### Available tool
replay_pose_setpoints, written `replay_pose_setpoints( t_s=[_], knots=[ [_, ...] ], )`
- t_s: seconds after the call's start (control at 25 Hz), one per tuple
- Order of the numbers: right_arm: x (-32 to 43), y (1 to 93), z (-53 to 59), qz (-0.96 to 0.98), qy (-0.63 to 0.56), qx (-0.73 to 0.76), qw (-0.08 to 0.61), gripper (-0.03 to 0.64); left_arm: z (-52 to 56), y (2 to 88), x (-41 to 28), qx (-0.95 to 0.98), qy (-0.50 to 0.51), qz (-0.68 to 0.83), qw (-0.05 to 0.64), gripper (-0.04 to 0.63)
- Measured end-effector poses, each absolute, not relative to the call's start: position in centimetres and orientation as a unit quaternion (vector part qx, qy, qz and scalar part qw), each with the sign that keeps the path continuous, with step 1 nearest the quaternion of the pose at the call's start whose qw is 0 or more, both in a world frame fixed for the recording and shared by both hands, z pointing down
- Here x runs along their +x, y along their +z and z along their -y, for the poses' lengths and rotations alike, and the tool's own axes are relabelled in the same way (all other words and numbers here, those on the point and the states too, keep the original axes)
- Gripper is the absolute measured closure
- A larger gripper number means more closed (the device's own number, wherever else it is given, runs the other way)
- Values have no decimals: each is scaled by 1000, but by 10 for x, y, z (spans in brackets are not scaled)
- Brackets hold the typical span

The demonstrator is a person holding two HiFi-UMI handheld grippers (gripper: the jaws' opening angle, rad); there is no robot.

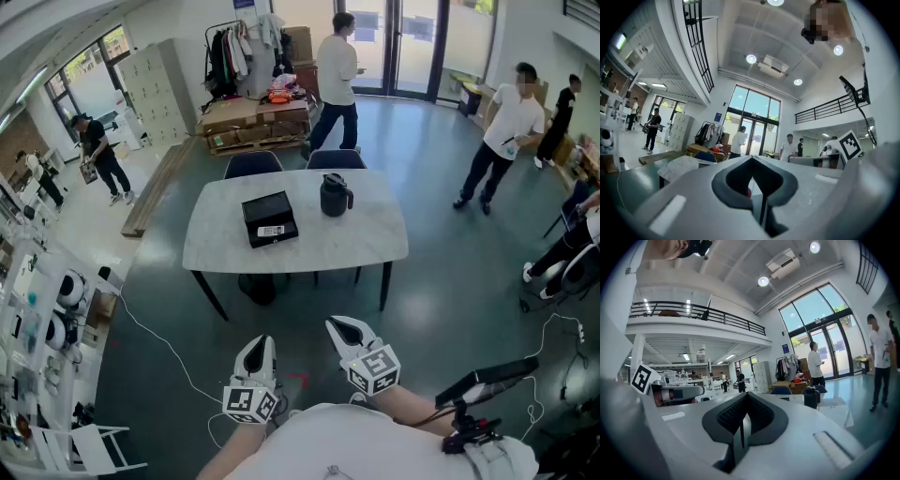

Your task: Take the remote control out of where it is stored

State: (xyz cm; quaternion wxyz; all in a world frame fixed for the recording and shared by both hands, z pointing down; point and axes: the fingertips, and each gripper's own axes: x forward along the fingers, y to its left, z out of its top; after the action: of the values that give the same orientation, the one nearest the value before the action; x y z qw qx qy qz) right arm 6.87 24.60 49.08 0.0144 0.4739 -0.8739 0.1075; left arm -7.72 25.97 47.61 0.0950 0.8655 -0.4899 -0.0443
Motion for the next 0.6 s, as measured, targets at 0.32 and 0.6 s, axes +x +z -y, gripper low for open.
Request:
replay_pose_setpoints(
  t_s=[0.32,0.6],
  knots=[
    [54,485,-246,876,102,472,20,594,-261,470,-92,864,-55,491,100,595],
    [25,485,-244,882,96,461,22,592,-264,475,-117,861,-59,496,102,595]
  ],
)
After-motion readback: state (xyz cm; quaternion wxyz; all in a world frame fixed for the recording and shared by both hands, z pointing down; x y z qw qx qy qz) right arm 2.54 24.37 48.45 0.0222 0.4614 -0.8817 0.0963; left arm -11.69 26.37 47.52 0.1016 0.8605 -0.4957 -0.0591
